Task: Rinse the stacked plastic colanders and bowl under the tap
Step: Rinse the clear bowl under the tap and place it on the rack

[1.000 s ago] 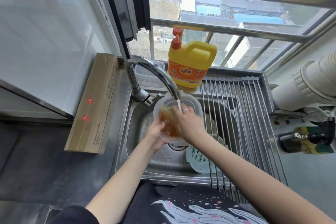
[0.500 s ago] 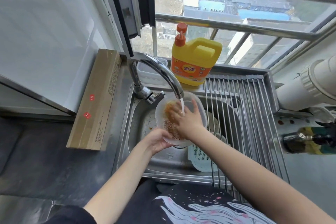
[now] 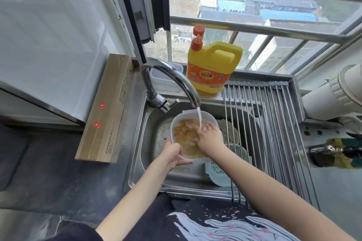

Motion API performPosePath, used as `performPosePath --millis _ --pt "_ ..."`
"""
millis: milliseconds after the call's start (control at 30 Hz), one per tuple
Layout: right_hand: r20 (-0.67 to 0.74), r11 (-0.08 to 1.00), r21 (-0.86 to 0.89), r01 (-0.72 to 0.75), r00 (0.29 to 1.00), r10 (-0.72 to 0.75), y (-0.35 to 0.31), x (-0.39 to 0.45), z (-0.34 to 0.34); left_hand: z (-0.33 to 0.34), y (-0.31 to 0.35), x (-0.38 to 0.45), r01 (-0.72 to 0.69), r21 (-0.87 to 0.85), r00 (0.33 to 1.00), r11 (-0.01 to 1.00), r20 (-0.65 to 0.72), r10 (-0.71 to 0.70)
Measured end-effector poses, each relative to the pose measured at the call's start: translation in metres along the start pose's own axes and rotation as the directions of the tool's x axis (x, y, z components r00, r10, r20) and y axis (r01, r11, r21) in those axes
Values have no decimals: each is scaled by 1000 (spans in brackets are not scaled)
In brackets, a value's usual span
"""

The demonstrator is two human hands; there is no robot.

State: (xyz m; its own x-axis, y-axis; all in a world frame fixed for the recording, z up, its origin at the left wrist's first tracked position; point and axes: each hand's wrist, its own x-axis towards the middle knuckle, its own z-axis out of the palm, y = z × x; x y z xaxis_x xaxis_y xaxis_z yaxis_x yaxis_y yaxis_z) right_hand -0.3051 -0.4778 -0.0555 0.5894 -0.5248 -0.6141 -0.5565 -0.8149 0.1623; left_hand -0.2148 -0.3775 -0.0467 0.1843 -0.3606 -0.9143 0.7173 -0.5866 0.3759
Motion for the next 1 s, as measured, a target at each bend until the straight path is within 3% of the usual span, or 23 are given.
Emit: performPosePath --millis 133,300,367,433,533,600,700,767,867,933,1000 --pt "135 987 -131 -89 985 107 -8 -5 4 3 -6 5 -124 143 981 982 -129 143" --pt "270 963 -269 -25 958 100 -22 -13 10 3 -7 3 -293 363 915 885 -162 370" --pt "292 977 -210 32 956 31 -20 -14 14 1 -10 4 -336 414 891 846 -152 428" --pt "289 988 -42 147 949 -129 -16 -17 19 -6 -13 9 -347 445 871 826 -173 459" --pt "217 945 189 268 927 -307 -5 -26 21 -21 -17 21 -312 423 887 851 -191 420" --pt "188 916 270 296 917 -351 2 -30 23 -27 -20 23 -302 358 904 884 -186 384" --pt "-29 975 99 199 980 -197 -1 -28 25 -24 -18 19 -324 195 917 926 -177 358" --pt "-104 983 141 120 989 -106 -16 -24 25 -18 -13 16 -353 131 913 926 -168 372" --pt "54 909 324 262 954 -295 -25 -24 16 -21 -12 20 -381 95 904 920 -173 392" --pt "98 915 228 333 927 -362 -10 -23 12 -25 -15 21 -346 79 920 935 -167 355" --pt "-16 956 -13 293 956 -293 2 -20 16 -27 -15 20 -341 37 930 939 -129 343"
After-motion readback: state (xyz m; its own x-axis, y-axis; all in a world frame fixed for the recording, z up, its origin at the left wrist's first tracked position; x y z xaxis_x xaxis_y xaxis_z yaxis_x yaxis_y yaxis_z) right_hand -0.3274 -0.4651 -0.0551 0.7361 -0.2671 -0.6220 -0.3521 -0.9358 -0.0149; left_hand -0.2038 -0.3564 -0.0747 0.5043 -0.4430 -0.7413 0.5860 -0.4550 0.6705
